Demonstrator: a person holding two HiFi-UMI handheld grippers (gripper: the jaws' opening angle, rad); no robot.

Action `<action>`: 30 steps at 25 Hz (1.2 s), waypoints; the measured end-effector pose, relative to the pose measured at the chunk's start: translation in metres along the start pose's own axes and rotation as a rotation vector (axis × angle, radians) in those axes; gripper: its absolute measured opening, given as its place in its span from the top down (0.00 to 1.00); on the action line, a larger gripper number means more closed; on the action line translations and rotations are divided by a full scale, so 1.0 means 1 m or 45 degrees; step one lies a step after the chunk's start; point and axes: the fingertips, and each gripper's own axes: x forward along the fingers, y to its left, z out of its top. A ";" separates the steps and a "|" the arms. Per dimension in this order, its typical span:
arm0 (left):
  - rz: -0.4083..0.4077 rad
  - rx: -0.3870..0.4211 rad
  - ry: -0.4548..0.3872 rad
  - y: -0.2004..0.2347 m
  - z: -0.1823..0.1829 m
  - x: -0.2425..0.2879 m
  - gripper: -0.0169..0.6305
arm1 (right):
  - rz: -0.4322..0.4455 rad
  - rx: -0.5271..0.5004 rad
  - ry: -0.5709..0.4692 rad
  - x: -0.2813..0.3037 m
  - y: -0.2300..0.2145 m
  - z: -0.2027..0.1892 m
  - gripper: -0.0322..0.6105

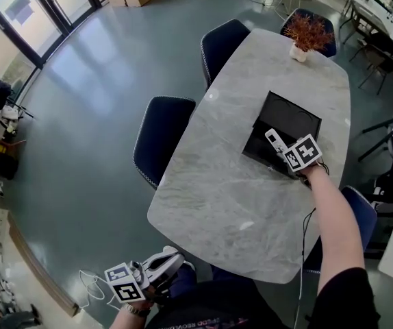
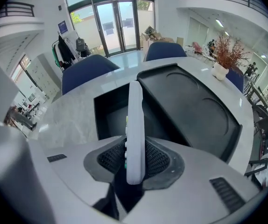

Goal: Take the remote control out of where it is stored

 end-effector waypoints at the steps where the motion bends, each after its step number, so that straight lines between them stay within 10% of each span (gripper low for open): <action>1: -0.008 0.005 0.008 -0.002 0.001 0.001 0.97 | 0.005 0.019 -0.027 -0.006 0.001 0.001 0.77; 8: -0.099 0.053 0.102 -0.006 0.008 0.007 0.97 | 0.035 0.327 -0.319 -0.053 0.007 0.004 0.77; 17: -0.231 0.117 0.193 -0.017 0.025 -0.018 0.97 | 0.356 0.917 -0.956 -0.143 0.099 -0.002 0.77; 30: -0.412 0.155 0.369 -0.029 0.019 -0.065 0.97 | 0.617 1.045 -1.139 -0.184 0.313 -0.033 0.77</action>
